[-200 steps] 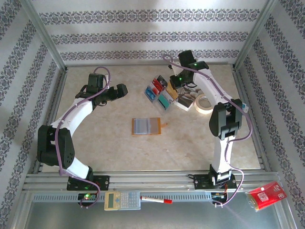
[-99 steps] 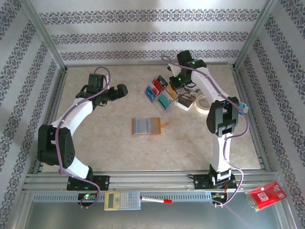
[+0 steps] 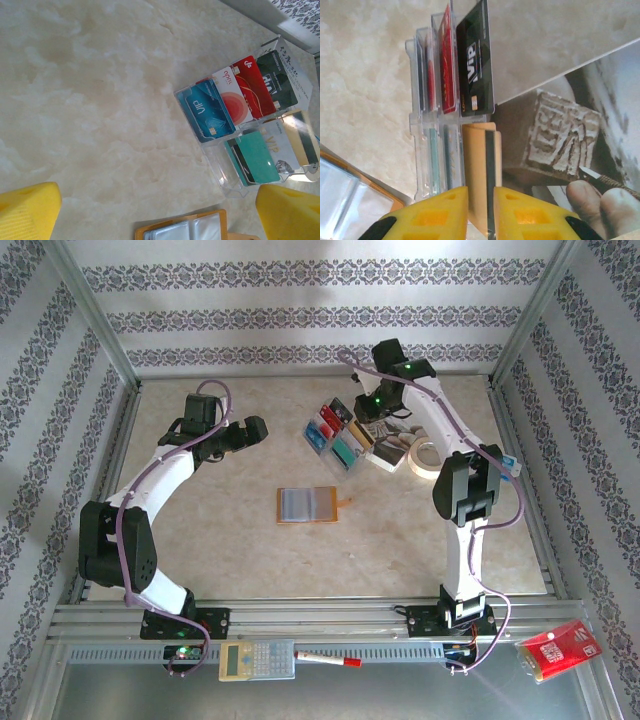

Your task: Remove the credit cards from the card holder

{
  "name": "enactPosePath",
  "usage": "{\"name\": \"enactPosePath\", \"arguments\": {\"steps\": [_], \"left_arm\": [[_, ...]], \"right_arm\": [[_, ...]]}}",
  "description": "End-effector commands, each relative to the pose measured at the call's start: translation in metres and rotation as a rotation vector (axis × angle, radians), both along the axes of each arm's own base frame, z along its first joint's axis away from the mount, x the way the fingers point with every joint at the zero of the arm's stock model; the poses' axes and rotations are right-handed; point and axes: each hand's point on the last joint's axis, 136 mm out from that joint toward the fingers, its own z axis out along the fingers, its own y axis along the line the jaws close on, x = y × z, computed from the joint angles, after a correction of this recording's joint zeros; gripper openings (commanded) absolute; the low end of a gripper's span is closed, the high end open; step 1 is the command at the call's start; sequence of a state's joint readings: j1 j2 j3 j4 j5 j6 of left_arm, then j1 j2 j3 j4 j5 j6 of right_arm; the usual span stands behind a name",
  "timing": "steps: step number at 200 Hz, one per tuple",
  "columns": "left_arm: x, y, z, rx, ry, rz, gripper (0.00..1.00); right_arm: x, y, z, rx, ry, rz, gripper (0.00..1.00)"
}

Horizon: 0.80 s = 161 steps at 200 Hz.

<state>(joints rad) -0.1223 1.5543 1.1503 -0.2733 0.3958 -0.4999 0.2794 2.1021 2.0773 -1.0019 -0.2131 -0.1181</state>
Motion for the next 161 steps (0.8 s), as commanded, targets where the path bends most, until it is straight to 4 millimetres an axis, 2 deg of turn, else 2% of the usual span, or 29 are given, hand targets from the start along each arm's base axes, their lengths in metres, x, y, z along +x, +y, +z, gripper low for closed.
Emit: {"name": "enactPosePath", "arguments": {"steps": [1, 29, 41, 57, 76, 100, 117, 137, 161], "left_arm": [[0.002, 0.001, 0.004, -0.001, -0.021, -0.02, 1.0], [0.001, 0.0, 0.006, -0.011, -0.024, -0.022, 1.0], [-0.001, -0.001, 0.006, -0.016, -0.021, -0.022, 1.0], [-0.003, 0.0, 0.004, -0.021, -0.014, -0.014, 1.0], [-0.007, 0.002, 0.004, -0.027, -0.01, 0.003, 1.0], [-0.012, 0.005, 0.002, -0.04, -0.008, 0.033, 1.0], [-0.016, 0.005, -0.004, -0.056, 0.001, 0.052, 1.0], [-0.02, 0.006, -0.015, -0.071, 0.027, 0.069, 1.0], [-0.022, 0.006, -0.024, -0.07, 0.054, 0.07, 1.0]], "right_arm": [[-0.005, 0.0, 0.029, 0.004, -0.043, -0.036, 0.24], [-0.013, -0.003, 0.044, -0.001, -0.069, -0.076, 0.26], [-0.023, 0.0, 0.048, -0.002, -0.076, -0.085, 0.28], [-0.037, 0.008, 0.052, -0.001, -0.102, -0.108, 0.36], [-0.059, 0.018, 0.046, 0.011, -0.104, -0.156, 0.41], [-0.088, 0.038, 0.03, 0.069, -0.082, -0.22, 0.46], [-0.109, 0.057, 0.009, 0.12, -0.045, -0.273, 0.49], [-0.135, 0.083, -0.024, 0.175, 0.045, -0.308, 0.5], [-0.158, 0.118, -0.06, 0.244, 0.127, -0.335, 0.5]]}}
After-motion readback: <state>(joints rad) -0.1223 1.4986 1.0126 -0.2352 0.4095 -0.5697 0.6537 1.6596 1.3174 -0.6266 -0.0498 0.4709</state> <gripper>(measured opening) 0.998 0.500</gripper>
